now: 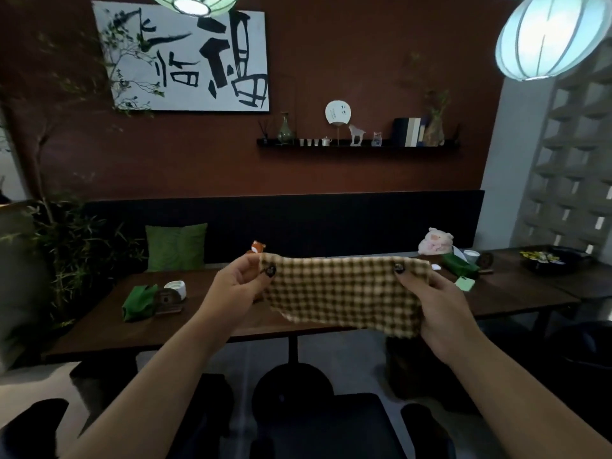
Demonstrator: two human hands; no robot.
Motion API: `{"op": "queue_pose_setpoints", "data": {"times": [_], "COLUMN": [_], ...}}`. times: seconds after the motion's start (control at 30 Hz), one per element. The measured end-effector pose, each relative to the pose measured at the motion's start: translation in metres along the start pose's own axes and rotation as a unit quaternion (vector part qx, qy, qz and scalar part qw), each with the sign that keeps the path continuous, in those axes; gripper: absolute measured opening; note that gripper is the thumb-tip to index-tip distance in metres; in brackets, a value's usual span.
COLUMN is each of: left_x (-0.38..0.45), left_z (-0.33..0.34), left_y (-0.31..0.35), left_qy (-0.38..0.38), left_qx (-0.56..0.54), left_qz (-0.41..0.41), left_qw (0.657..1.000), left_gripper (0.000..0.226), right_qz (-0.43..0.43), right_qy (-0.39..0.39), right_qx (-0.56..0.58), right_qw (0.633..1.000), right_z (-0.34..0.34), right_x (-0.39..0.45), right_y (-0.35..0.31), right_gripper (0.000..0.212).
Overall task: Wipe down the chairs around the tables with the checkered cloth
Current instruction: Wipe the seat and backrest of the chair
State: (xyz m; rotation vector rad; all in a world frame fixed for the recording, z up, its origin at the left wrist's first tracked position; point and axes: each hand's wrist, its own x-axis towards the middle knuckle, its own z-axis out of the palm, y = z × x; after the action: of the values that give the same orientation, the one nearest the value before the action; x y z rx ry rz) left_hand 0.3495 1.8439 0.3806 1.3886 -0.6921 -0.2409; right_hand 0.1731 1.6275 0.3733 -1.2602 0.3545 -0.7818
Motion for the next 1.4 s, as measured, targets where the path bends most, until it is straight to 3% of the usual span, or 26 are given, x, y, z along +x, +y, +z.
{"op": "queue_pose_setpoints", "data": {"times": [0.17,0.3,0.4,0.53,0.6,0.77,0.93,1.03,1.13,1.23,1.4], "left_x": [0.006,0.011,0.011,0.012,0.012,0.006,-0.004,-0.016,-0.024,-0.028,-0.031], "left_z": [-0.002,-0.003,0.010,0.024,0.025,0.032,0.033,0.036,0.042,0.047,0.055], "left_y": [-0.017,-0.024,-0.026,-0.020,-0.019,-0.022,-0.015,-0.013,-0.012,-0.011,-0.012], "left_qy": [0.043,0.067,0.044,0.032,-0.001,-0.019,-0.087,-0.150,-0.204,-0.219,-0.204], "left_qx": [0.080,0.090,-0.031,-0.173,-0.153,-0.044,-0.074,-0.119,-0.126,-0.118,-0.099], "left_qz": [-0.063,-0.098,-0.160,-0.278,-0.301,-0.252,-0.176,-0.135,-0.123,-0.123,-0.103], "left_qw": [0.994,0.989,0.986,0.944,0.941,0.966,0.978,0.972,0.963,0.961,0.968], "left_gripper": [0.015,0.009,0.015,0.030,0.042,0.030,0.034,0.036,0.031,0.021,0.034], "right_qz": [-0.114,-0.213,-0.259,-0.251,-0.236,-0.189,-0.164,-0.210,-0.251,-0.263,-0.303], "right_qy": [0.044,-0.059,-0.172,-0.285,-0.320,-0.394,-0.382,-0.295,-0.240,-0.229,-0.166], "right_qx": [-0.143,-0.232,-0.286,-0.326,-0.344,-0.345,-0.383,-0.390,-0.407,-0.421,-0.423], "right_qw": [0.982,0.947,0.906,0.866,0.851,0.831,0.825,0.847,0.845,0.837,0.837], "right_z": [0.021,0.041,0.057,0.071,0.074,0.070,0.053,0.046,0.044,0.044,0.045], "right_x": [0.003,-0.013,-0.032,-0.054,-0.059,-0.066,-0.058,-0.052,-0.046,-0.042,-0.042], "right_y": [-0.022,-0.036,-0.035,-0.019,-0.008,0.006,0.000,-0.014,-0.025,-0.027,-0.022], "right_gripper": [0.017,0.019,0.022,0.017,0.018,0.012,0.020,0.023,0.022,0.019,0.021]}}
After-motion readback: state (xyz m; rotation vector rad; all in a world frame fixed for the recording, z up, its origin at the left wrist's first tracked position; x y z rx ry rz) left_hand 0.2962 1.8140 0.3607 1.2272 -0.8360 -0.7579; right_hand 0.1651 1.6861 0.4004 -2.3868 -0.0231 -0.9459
